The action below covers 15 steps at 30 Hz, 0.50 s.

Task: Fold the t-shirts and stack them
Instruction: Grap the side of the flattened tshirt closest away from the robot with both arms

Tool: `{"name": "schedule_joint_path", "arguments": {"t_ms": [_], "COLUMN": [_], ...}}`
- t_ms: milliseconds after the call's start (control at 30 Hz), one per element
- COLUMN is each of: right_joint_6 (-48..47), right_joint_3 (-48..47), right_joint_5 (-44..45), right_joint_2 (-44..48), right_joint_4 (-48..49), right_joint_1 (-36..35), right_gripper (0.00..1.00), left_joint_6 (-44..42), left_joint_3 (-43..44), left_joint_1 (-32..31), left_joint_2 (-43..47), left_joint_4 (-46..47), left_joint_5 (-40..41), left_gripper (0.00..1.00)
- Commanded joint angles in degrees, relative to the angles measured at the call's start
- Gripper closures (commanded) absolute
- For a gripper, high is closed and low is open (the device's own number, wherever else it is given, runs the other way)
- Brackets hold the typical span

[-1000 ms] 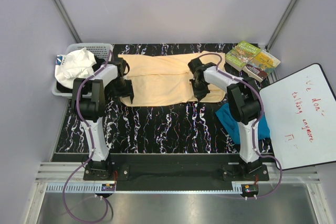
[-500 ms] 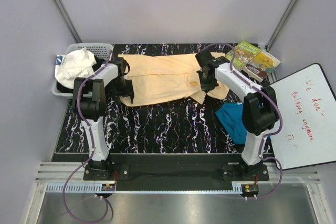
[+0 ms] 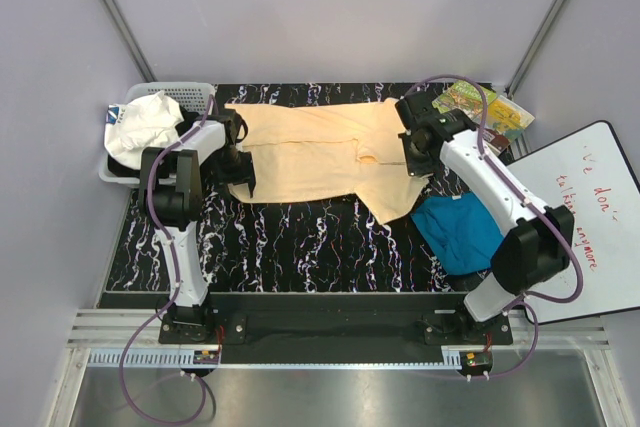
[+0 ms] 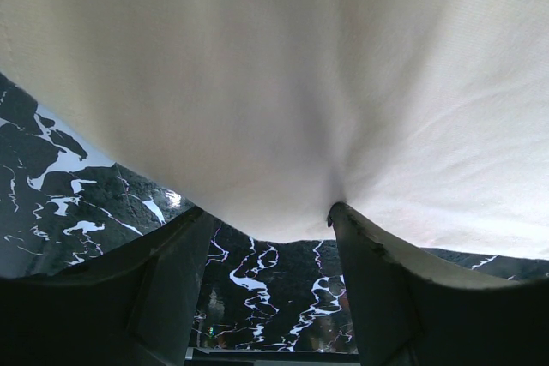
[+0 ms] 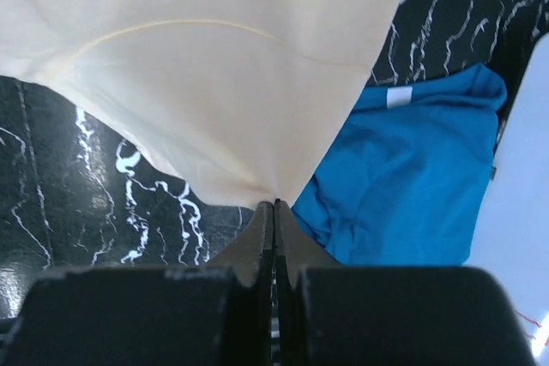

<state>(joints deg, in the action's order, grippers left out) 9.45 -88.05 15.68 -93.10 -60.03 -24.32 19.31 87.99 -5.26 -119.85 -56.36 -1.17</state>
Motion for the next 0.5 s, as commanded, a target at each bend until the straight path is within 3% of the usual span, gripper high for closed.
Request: {"name": "schedule_joint_path", "arguments": {"t_ms": [0,100,133,167,233,300,433,467], "right_joint_6": [1.5,3.8,5.1,6.0,8.3,8.6,5.9,4.5], "right_joint_3": [3.7,5.9,6.0,5.6,4.5,2.2,0.5,1.6], "right_joint_5": [5.0,7.9,8.6,10.8,12.9,12.6,3.9,-2.7], "right_joint_2": [4.1,3.4,2.5,0.7,-1.2,-2.1,0.5,1.5], "right_joint_4": [-5.6,-6.8,-7.8,-8.4,-10.2,-10.5,-6.6,-5.5], "right_joint_1": [0.8,1.6,2.2,2.3,2.4,2.4,2.3,2.3], "right_gripper": [1.00,1.00,0.93,0.71,0.46,0.32,0.30,0.30], "left_joint_6": [-1.3,-1.5,-1.6,-1.6,-1.7,-1.9,-2.3,-2.3], "left_joint_3": [0.5,0.8,0.8,0.9,0.9,0.7,0.0,-0.1], "left_joint_1": [0.1,0.1,0.1,0.1,0.0,0.0,0.0,0.0], "left_joint_2": [-3.1,-3.4,-3.4,-3.4,-3.5,-3.4,-3.1,-3.0], "left_joint_4": [4.3,4.1,4.1,4.0,3.8,3.6,3.7,3.8], "left_joint_5": [2.4,2.3,2.3,2.3,2.3,2.4,2.7,2.7], "left_gripper": [0.34,0.34,0.34,0.34,0.34,0.33,0.32,0.32]}}
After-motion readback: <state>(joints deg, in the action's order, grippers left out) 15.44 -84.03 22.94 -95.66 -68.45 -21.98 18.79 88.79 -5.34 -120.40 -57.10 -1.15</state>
